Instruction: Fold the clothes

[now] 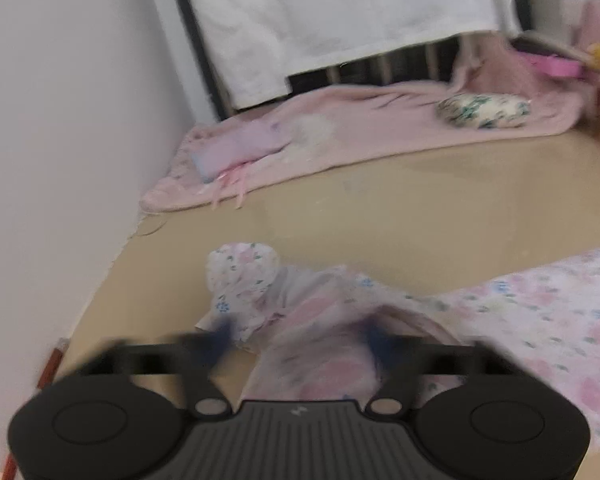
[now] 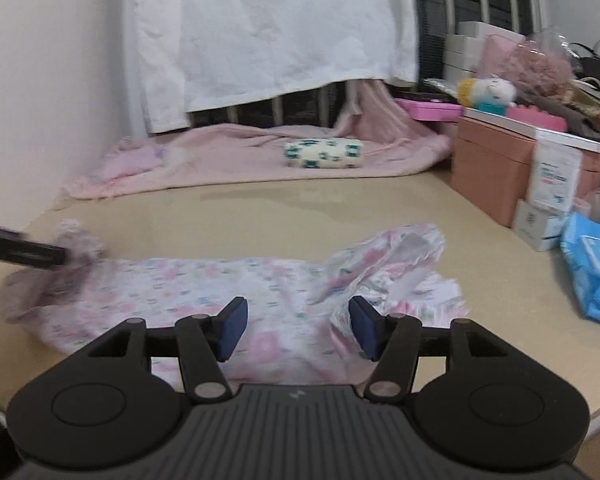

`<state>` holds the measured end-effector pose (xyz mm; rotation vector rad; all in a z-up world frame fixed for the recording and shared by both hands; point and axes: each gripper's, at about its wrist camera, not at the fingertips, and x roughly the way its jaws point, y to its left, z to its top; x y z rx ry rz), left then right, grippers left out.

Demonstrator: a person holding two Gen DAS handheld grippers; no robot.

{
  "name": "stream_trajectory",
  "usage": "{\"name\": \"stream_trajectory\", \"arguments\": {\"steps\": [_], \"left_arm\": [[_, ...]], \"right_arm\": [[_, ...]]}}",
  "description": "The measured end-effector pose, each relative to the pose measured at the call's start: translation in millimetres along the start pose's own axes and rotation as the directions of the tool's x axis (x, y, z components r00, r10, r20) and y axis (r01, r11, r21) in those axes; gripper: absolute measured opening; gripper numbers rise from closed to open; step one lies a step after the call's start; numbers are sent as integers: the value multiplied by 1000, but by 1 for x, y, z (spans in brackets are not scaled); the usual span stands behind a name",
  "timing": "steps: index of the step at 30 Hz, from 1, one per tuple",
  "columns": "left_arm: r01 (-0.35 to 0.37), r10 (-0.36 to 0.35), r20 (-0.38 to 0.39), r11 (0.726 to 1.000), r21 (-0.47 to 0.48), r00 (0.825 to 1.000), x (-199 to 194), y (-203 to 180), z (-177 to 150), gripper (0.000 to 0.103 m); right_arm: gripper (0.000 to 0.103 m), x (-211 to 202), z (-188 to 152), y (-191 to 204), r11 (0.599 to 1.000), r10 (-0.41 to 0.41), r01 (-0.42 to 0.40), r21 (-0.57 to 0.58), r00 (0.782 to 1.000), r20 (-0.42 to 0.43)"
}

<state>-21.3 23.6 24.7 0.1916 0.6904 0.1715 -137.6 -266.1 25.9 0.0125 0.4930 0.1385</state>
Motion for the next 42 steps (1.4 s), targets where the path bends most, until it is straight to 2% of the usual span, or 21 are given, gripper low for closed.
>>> {"name": "stream_trajectory", "arguments": {"steps": [2,3,6,9,11,12,13,16,18,19,22,23,24,26,27,28,31,36,39,41,42], "left_arm": [[44,-36,43,976,-211,998,-11,26,-13,3],[17,12,81,938,-347,997,-24,44,-32,7],[-69,191,110,741,-668,975,-63,92,-97,41],[-145,292,34,569,-810,956,-95,117,-153,52],[-166,381,39,488,-857,924,-121,120,-171,55],[-133,365,90,542,-830,927,-126,117,-162,57],[-85,321,155,622,-779,934,-129,113,-148,67],[55,132,285,822,-566,949,-128,95,-102,78],[151,-51,261,913,-380,964,-111,74,-61,78],[207,-143,225,932,-298,964,-103,61,-49,75],[384,-376,83,918,-101,923,-83,18,-30,75],[431,-429,44,900,-65,902,-79,4,-33,75],[437,-437,13,897,-64,900,-70,-2,-34,72],[406,-410,-29,909,-92,911,-52,-10,-37,52],[385,-391,-42,917,-108,919,-44,-12,-38,20],[363,-372,-58,924,-121,926,-36,-14,-39,0],[394,-405,-39,906,-156,914,-18,-15,-37,0],[471,-489,17,829,-302,872,-28,3,-13,0],[507,-524,65,773,-382,849,-22,17,15,0],[496,-513,93,744,-448,854,-9,22,38,0],[459,-475,95,749,-478,875,2,23,48,1]], "right_arm": [[59,-2,-3,8,999,7,-6,-34,1000,8],[59,-2,-4,9,999,5,-5,-40,1000,7],[59,-4,-2,3,999,-3,3,-33,1000,11],[59,-5,2,-11,1000,-18,18,-17,1000,15],[60,-8,5,-20,999,-29,30,-29,999,23],[60,-11,6,-23,999,-35,36,-35,999,25],[60,-13,6,-28,999,-27,27,-30,999,23],[60,-19,6,-37,998,64,-64,20,998,-6],[60,-23,4,-34,994,107,-107,14,994,-22],[60,-25,2,-32,994,105,-105,5,994,-30],[60,-24,-3,-31,993,121,-121,8,991,-56],[60,-20,-5,-34,992,122,-120,29,990,-69],[60,-14,-6,-37,992,118,-114,54,990,-82],[59,-2,-9,-42,991,108,-98,93,989,-104],[57,4,-10,-44,991,99,-88,103,989,-108],[48,11,-12,-46,991,90,-77,113,990,-113],[8,29,-14,-45,996,41,-29,89,990,-134],[5,18,22,-49,986,132,-124,113,989,-62],[5,24,57,-62,960,227,-225,168,974,6],[5,43,84,-69,952,232,-236,195,972,39],[5,54,98,-73,949,230,-236,207,972,55]]}}
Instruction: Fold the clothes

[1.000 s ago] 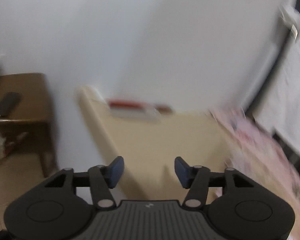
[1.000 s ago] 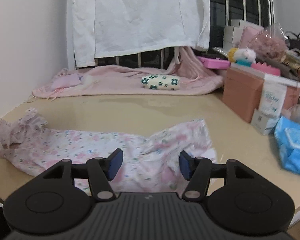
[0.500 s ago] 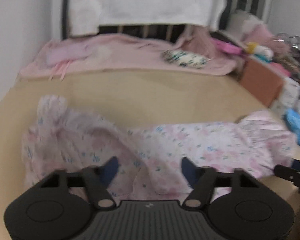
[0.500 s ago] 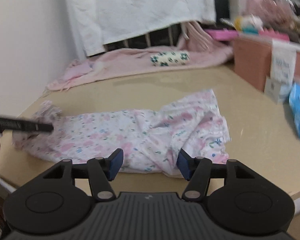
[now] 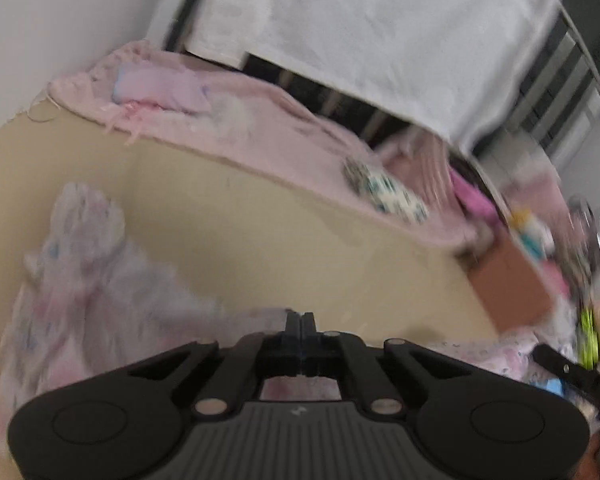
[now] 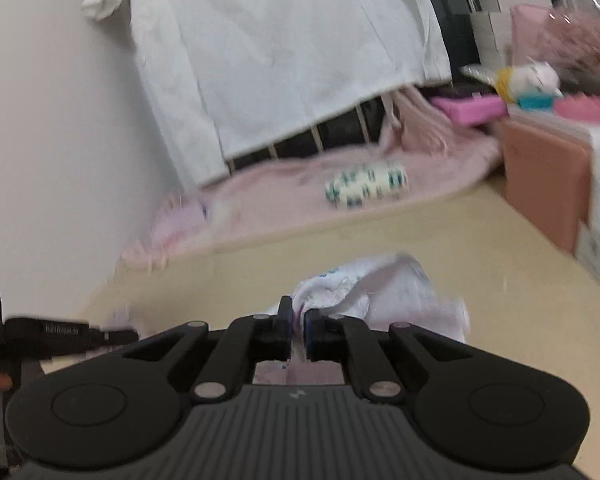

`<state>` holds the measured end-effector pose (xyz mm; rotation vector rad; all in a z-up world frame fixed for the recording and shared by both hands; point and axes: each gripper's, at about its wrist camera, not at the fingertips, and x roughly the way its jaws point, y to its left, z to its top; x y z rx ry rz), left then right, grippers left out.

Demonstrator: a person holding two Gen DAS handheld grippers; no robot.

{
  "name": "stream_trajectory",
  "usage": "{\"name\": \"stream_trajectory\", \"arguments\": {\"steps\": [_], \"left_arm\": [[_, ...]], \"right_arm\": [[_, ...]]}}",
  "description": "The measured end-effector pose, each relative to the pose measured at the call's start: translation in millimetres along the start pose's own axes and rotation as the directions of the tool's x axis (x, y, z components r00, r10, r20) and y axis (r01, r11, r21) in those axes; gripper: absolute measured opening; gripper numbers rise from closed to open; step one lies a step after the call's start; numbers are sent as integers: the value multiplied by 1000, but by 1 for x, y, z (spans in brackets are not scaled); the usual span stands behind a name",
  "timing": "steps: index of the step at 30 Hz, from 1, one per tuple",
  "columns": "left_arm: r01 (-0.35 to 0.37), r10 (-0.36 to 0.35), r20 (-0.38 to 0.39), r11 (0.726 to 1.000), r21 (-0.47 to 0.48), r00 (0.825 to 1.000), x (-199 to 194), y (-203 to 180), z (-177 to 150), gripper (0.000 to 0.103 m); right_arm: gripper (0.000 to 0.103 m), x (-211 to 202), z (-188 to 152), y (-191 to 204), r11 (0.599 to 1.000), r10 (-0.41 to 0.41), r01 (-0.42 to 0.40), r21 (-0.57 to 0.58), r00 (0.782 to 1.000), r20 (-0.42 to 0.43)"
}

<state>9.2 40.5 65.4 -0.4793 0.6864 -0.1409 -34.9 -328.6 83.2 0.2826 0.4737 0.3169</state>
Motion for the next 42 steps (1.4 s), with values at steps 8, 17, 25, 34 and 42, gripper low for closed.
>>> {"name": "stream_trajectory", "arguments": {"steps": [8,17,25,34,42], "left_arm": [[-78,78,-18,997,3,997,20,23,17,35],[103,-10,-213,897,430,977,25,-16,-52,54],[56,16,-154,888,456,988,32,-24,-58,1],[120,-112,-43,898,422,993,-66,-32,-69,0],[199,-118,-198,863,464,973,-140,8,-157,10]], "right_arm": [[52,82,29,5,948,-286,283,-146,958,5],[55,43,-54,6,954,-106,34,-296,967,-232],[10,48,-69,-2,952,-134,53,-300,957,-257],[7,-37,-60,25,938,-63,29,-345,994,-88],[53,-139,-121,37,957,-50,-19,-291,973,-225]]}}
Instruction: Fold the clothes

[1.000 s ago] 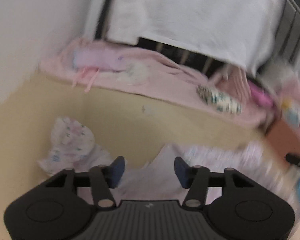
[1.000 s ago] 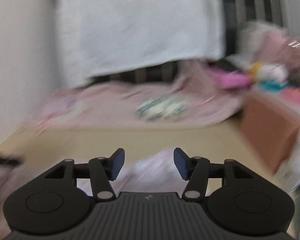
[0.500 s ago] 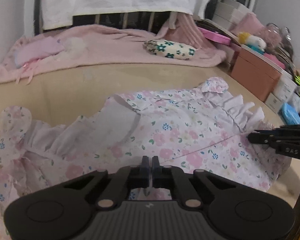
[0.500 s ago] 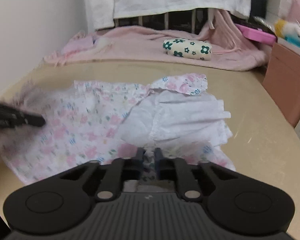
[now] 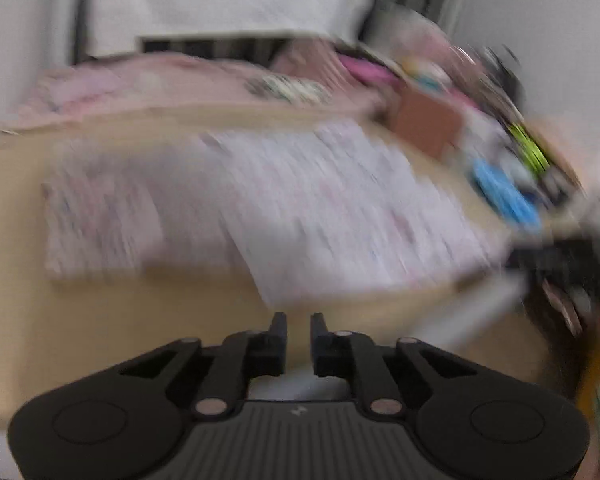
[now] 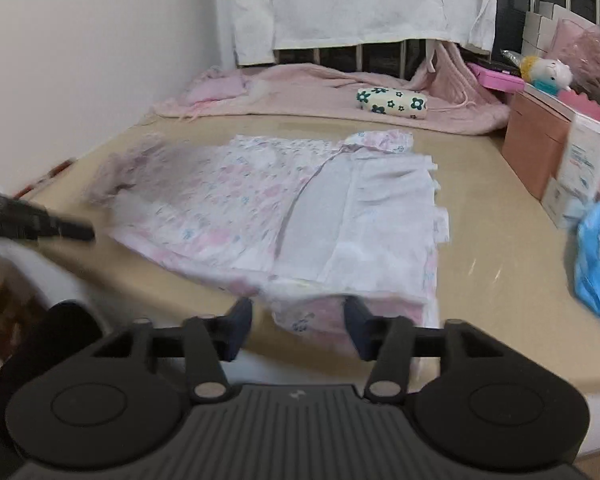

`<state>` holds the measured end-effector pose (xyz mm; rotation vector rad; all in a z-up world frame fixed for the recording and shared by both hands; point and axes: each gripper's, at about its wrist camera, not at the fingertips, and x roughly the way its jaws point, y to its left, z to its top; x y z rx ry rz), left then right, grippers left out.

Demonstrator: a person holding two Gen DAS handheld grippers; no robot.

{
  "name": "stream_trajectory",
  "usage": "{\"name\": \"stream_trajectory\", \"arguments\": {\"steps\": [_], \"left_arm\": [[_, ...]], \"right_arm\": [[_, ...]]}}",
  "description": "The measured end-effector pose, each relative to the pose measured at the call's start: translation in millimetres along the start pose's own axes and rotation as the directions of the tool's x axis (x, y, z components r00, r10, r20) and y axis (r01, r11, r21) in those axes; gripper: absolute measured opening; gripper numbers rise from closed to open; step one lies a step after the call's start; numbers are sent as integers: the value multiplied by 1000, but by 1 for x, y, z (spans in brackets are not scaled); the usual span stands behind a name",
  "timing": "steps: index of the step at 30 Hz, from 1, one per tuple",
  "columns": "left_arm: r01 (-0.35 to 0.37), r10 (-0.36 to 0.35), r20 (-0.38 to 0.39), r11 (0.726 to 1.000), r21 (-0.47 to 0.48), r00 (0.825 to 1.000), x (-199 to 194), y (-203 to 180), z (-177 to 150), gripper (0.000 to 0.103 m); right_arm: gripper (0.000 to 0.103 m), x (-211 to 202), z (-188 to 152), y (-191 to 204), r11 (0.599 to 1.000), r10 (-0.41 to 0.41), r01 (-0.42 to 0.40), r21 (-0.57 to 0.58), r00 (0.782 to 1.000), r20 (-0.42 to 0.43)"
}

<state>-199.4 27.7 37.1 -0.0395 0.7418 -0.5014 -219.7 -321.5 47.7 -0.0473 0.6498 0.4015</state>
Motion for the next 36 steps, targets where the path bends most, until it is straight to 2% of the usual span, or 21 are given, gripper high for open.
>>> {"name": "stream_trajectory", "arguments": {"steps": [2,3,4,5,6,7,9,10,12,13,16,17,18,19,20,22,24,28,32,34,36], "left_arm": [[6,-5,69,1000,-16,998,-16,7,6,18],[-33,36,108,999,-31,994,-19,13,17,33],[-85,91,142,995,-47,986,-19,18,28,52],[-201,210,171,977,-67,963,-14,23,42,58],[-326,337,190,941,-86,922,-4,29,56,58],[-442,454,205,891,-105,867,7,34,68,61],[-597,605,175,796,-104,776,36,53,93,67],[-638,647,139,762,-107,750,50,65,103,67],[-676,688,56,722,-148,723,70,94,114,67],[-674,686,20,719,-170,727,75,107,116,67],[-558,568,-31,794,-243,822,78,138,107,66],[-523,534,-38,808,-272,845,77,144,102,63],[-482,494,-38,823,-300,869,74,150,97,41],[-444,453,-47,840,-314,890,73,156,92,1],[-419,430,-42,848,-324,902,69,159,87,4],[-376,399,-1,863,-338,917,56,161,77,1],[-304,356,107,892,-334,928,27,152,63,1],[-193,251,259,954,-228,933,-30,116,23,1],[-125,111,290,992,30,951,-53,70,-23,7],[-175,139,224,973,147,964,-52,57,-42,17],[-178,150,184,974,144,971,-56,64,-54,20]], "right_arm": [[58,-12,7,-1,1000,7,-8,9,997,74],[58,-17,12,-1,1000,10,-11,11,994,112],[58,-14,19,0,1000,11,-13,8,990,138],[58,-2,27,3,1000,9,-10,8,988,151],[58,12,35,7,1000,6,-7,9,987,161],[58,29,43,14,1000,16,-17,5,987,163],[58,66,59,33,998,63,-63,-7,986,152],[58,81,66,45,994,110,-108,-26,984,139],[58,109,77,72,975,213,-205,-82,971,106],[58,120,80,85,965,249,-239,-107,965,88],[58,148,82,117,942,311,-305,-142,950,23],[58,157,81,123,940,315,-312,-140,949,-7],[57,165,78,129,940,308,-313,-136,950,-53],[57,168,75,130,938,311,-320,-132,947,-83],[57,169,72,129,935,318,-330,-127,942,-106],[57,167,68,126,929,337,-352,-110,932,-135],[57,158,70,118,922,366,-378,-84,922,-131],[59,148,91,89,909,418,-418,9,908,-32],[59,172,116,88,944,328,-327,34,945,-19],[59,190,123,97,959,283,-283,11,958,-49],[59,209,124,107,963,265,-268,-17,960,-89]]}}
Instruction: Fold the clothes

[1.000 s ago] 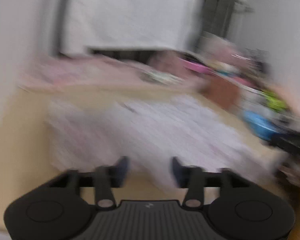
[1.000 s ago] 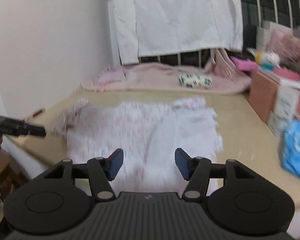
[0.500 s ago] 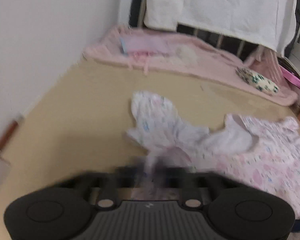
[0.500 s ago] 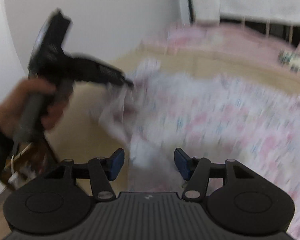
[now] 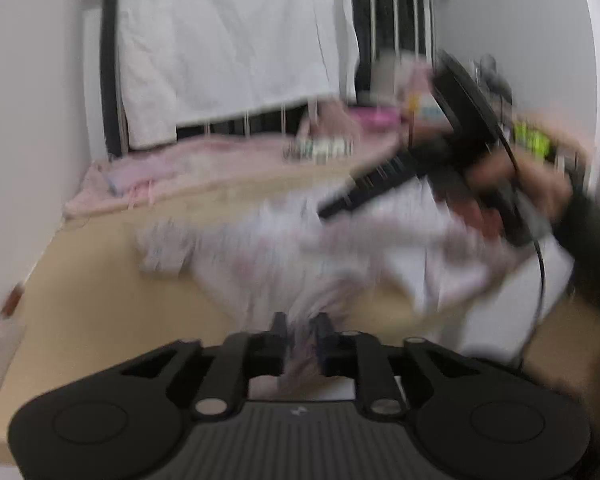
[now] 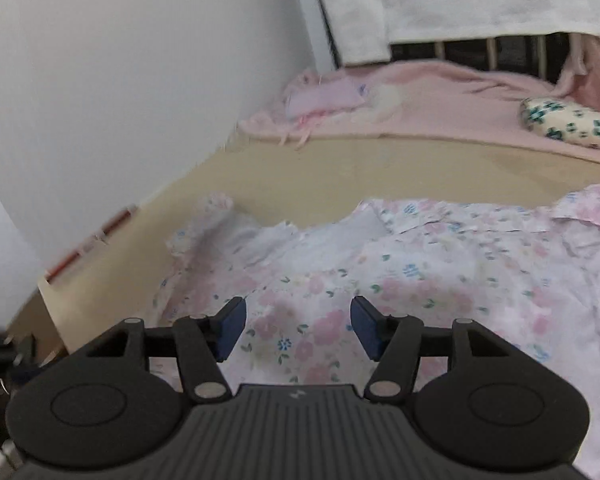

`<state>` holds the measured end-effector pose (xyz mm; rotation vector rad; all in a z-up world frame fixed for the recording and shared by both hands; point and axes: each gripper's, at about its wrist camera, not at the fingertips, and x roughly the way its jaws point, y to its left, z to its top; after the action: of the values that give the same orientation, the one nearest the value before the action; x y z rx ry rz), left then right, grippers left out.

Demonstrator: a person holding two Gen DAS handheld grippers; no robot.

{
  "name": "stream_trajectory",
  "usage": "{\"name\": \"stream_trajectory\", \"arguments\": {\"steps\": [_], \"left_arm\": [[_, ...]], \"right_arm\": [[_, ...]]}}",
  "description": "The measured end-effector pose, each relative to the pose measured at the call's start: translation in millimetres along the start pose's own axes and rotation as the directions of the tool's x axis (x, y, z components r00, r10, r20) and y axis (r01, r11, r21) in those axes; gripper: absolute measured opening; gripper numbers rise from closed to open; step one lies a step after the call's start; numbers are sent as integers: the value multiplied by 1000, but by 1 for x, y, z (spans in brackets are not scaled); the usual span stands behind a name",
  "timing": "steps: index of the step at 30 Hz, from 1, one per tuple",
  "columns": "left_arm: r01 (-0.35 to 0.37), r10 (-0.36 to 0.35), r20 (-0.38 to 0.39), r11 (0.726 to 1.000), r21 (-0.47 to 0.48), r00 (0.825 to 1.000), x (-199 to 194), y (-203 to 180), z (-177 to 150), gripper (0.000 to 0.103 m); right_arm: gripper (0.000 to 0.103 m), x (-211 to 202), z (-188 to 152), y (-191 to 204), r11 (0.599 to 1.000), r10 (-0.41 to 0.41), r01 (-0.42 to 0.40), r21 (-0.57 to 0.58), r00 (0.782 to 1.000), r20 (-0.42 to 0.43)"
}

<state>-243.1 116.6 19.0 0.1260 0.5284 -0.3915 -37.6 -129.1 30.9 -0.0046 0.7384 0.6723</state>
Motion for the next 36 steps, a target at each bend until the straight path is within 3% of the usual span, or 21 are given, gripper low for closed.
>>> {"name": "stream_trajectory", "arguments": {"steps": [2,5,7,8,11,13,14,16,19,20,22,23,24,25,27,30,33,34,36], "left_arm": [[28,-27,11,996,-87,1000,-11,18,-2,21],[43,-26,114,987,-157,993,-28,45,18,26],[24,8,158,980,-196,987,-25,55,42,44],[5,21,143,983,-182,989,-11,51,53,45],[-55,62,63,994,-99,996,43,29,89,48],[-190,187,-60,981,-45,981,88,20,94,45],[-254,249,-113,967,-25,962,104,20,92,41],[-350,345,-170,937,3,923,119,23,83,15],[-456,450,-164,890,-2,878,108,34,69,15],[-520,512,-174,854,-3,841,104,41,64,15],[-656,642,-202,755,0,739,98,56,54,14],[-689,669,-222,725,-19,709,94,63,53,14],[-660,636,-213,748,-71,742,89,65,60,14],[-609,584,-188,782,-130,790,84,64,69,14],[-492,475,-126,837,-241,871,74,62,88,16],[-330,308,-129,919,-218,943,102,43,111,21],[-355,332,-164,923,-144,929,133,44,108,19],[-369,346,-176,922,-118,921,143,44,106,20],[-395,376,-198,916,-65,905,163,46,103,21]], "right_arm": [[59,17,-3,7,998,-37,35,-50,999,-29],[66,29,-10,21,987,-91,86,-136,995,-30],[74,32,-15,29,979,-110,104,-176,994,-20],[80,34,-17,32,977,-114,110,-185,993,-11],[83,35,-20,34,977,-105,104,-187,994,6],[83,32,-22,31,978,-110,111,-179,994,15],[83,30,-24,30,978,-123,124,-170,992,20],[83,25,-27,27,977,-151,153,-148,988,29],[83,22,-32,25,976,-168,173,-132,985,47],[83,21,-33,25,976,-173,179,-127,983,53],[83,21,-34,26,974,-187,193,-117,981,58],[83,22,-33,27,973,-195,200,-113,979,57],[83,22,-32,28,972,-203,207,-109,978,50],[81,21,-30,28,972,-207,210,-105,977,43],[65,13,-23,28,974,-204,208,-91,978,50],[57,-4,-11,15,972,-216,223,-74,972,91],[40,0,0,-10,957,-278,283,-68,958,69],[28,5,3,-19,960,-271,274,-62,961,47],[24,16,8,-36,965,-257,257,-50,966,1]]}}
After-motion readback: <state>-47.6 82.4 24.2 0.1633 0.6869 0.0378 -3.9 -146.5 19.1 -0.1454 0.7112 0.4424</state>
